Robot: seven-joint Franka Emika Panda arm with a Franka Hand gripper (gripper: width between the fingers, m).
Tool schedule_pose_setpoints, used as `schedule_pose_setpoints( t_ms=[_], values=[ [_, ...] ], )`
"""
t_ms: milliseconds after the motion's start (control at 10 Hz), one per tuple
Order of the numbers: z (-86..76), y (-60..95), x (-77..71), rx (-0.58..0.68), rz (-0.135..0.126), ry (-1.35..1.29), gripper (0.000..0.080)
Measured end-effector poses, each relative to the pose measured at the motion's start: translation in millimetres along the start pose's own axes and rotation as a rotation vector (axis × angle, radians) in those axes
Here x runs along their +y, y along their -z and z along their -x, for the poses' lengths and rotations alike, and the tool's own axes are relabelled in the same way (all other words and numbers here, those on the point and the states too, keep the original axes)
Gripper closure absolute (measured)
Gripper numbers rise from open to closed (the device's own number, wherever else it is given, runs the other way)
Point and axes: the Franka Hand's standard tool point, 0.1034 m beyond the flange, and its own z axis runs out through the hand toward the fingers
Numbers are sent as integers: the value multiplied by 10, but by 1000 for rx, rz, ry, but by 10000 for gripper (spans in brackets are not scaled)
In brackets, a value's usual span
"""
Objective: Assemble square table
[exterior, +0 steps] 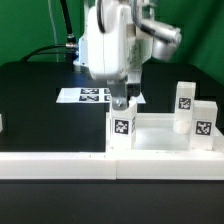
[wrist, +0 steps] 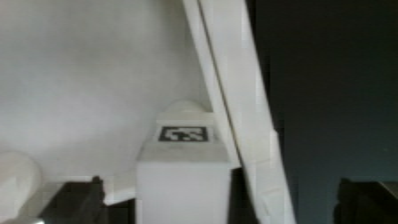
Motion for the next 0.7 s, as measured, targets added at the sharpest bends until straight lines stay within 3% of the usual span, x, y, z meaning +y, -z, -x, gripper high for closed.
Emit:
schedule_pose_setpoints(
  t_ms=[100,200,700],
  values=[
    [12,141,-108,-9,-23,5,150],
    [8,179,-154,-9,-32,8,150],
    [7,124,-120,-5,-25,9,150]
  ],
)
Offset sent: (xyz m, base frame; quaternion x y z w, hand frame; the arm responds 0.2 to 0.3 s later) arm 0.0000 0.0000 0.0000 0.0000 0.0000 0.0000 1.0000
